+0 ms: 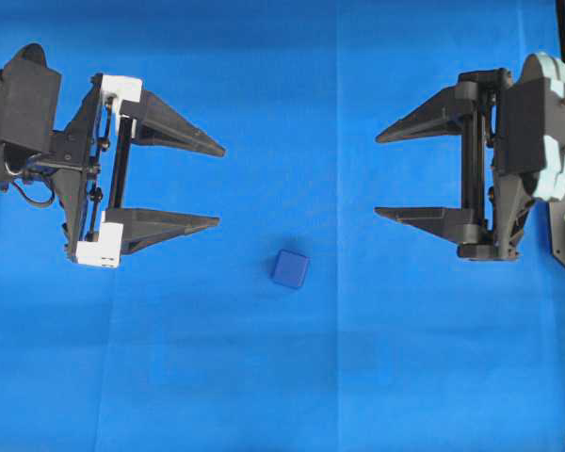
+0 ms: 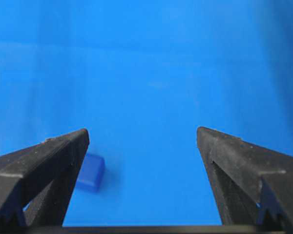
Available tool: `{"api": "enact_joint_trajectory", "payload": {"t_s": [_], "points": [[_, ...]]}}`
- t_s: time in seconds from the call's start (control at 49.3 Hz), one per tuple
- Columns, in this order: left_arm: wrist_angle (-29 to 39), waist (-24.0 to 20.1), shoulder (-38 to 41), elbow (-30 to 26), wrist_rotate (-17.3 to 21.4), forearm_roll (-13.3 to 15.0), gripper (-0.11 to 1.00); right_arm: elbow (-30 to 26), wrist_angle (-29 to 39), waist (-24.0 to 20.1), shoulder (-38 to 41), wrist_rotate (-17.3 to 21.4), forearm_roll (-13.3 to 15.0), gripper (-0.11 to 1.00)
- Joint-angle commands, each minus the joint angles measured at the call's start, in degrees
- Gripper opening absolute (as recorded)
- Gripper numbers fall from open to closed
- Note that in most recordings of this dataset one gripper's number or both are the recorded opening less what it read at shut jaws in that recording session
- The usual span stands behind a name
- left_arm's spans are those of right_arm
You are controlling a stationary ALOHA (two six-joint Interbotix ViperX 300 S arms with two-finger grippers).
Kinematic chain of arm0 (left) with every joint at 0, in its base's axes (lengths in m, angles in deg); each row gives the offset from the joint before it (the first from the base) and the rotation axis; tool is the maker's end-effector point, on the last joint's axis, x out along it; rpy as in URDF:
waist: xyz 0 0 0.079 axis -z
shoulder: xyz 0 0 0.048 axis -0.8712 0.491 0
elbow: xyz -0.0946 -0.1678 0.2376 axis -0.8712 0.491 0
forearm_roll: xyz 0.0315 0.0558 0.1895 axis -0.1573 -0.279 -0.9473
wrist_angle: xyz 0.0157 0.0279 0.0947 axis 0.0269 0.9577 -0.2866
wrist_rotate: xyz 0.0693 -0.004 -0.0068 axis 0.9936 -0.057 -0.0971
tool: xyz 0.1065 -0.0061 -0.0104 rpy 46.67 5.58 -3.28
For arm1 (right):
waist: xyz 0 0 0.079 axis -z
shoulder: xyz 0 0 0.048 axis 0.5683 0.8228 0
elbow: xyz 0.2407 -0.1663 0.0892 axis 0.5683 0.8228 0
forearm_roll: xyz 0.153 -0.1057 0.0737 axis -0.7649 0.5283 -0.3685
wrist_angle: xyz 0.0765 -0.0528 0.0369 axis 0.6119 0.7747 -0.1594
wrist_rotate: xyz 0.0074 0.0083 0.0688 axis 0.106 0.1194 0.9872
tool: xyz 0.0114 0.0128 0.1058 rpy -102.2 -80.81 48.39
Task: Handover the blue block to the right arm after grasping it with the left arm, then place it in the designated position.
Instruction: 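Open the right gripper, release the cube, and retract right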
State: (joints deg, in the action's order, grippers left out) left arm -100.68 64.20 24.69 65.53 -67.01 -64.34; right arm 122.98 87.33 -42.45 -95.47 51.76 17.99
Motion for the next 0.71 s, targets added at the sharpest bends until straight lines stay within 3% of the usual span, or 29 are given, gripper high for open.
{"api": "enact_joint_trajectory", "payload": {"t_s": [0.0,0.426,0.689], "points": [[-0.5,0.1,-0.8,-0.7,0.0,0.0,0.93,-0.4,-2.9,-0.1,-0.6,0.2,0.8,0.93],[-0.7,0.1,-0.8,-0.6,-0.1,0.0,0.93,4.3,-18.6,3.7,-0.9,0.2,1.1,0.93],[-0.7,0.2,-0.8,-0.7,-0.1,0.0,0.93,5.6,-21.8,4.5,-0.9,0.2,1.1,0.93]]}}
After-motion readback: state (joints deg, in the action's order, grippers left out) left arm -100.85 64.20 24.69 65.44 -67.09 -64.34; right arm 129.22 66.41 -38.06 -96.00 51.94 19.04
